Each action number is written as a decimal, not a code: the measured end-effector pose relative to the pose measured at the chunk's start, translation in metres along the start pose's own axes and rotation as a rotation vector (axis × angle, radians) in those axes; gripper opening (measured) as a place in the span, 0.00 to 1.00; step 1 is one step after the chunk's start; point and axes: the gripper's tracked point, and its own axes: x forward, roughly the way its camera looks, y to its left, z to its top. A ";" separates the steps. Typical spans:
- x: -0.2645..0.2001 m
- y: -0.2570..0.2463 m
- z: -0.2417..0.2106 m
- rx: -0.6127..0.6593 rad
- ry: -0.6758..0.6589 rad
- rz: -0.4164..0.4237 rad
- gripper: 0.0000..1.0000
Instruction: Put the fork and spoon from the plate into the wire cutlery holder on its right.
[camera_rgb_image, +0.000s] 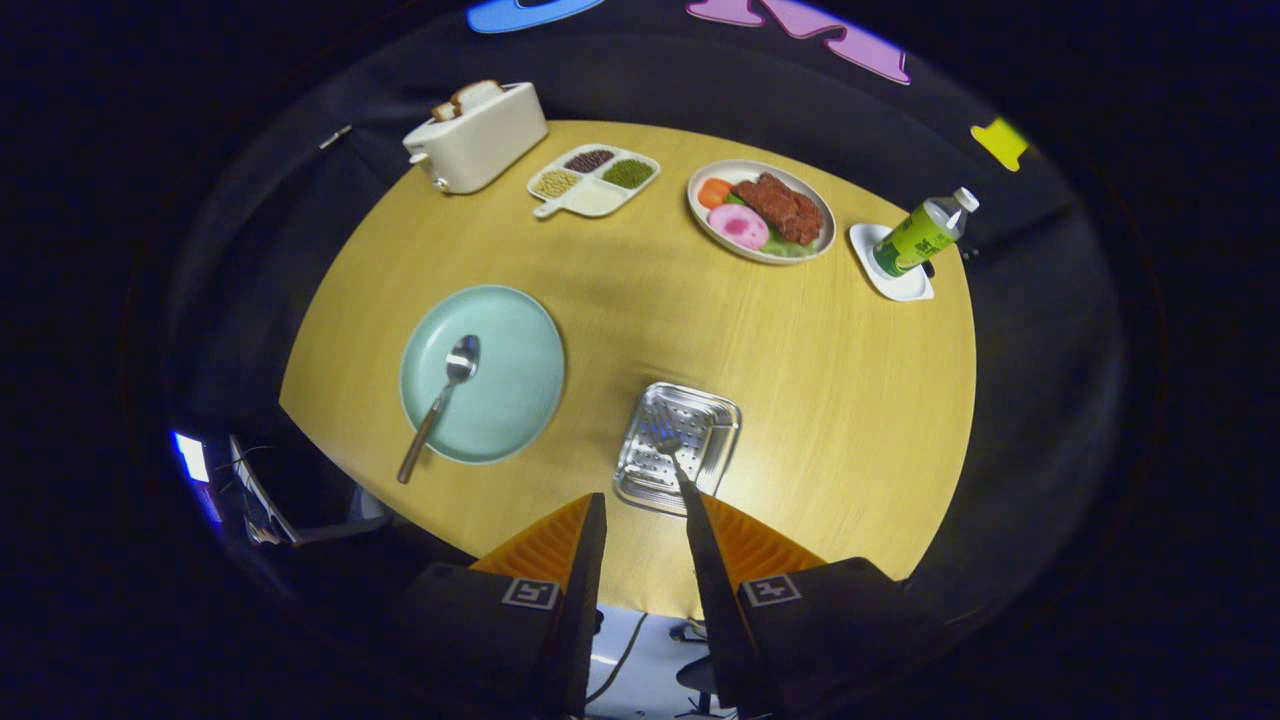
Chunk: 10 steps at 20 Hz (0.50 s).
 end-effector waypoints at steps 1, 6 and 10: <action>-0.001 0.023 0.003 0.004 -0.031 0.032 0.52; 0.039 0.135 0.006 0.054 -0.056 0.191 0.52; 0.095 0.181 0.005 0.084 -0.022 0.206 0.51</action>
